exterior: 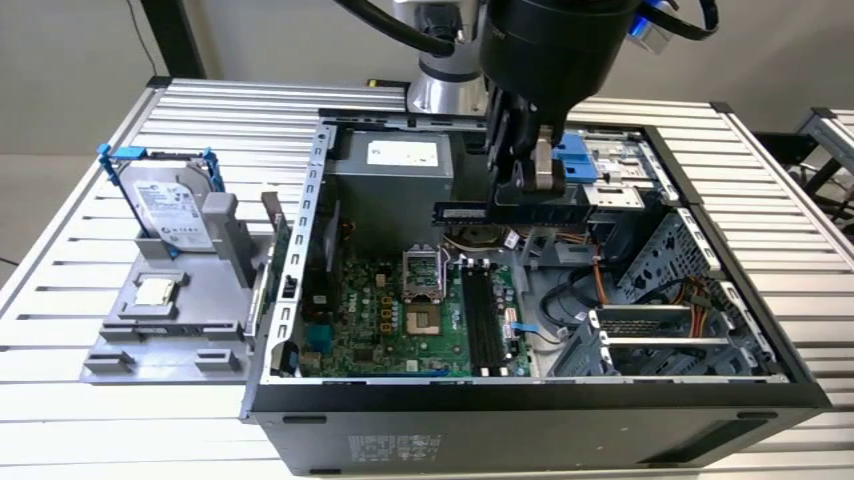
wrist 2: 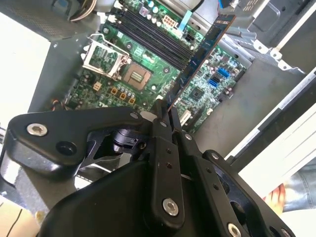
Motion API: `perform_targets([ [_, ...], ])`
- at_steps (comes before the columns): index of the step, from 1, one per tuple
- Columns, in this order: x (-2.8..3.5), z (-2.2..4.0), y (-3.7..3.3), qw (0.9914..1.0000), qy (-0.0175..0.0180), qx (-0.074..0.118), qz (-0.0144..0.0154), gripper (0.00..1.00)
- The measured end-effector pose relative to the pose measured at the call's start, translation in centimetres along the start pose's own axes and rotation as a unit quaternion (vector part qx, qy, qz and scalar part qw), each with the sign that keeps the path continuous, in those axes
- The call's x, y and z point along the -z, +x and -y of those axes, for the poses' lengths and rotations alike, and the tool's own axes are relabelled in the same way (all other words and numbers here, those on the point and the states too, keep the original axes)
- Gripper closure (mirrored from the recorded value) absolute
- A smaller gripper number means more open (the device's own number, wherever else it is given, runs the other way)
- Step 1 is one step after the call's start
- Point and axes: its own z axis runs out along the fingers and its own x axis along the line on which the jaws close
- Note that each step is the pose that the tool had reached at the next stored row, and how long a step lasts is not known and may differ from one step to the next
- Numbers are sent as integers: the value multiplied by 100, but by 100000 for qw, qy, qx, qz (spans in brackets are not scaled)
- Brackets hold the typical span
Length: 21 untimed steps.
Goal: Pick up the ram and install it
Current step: 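Insert the ram into the slot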
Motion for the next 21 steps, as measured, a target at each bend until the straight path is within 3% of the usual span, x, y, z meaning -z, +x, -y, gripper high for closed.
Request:
perform_targets([
  [21, -18, 115, -419, 99999, 89, 36, -391, 100],
])
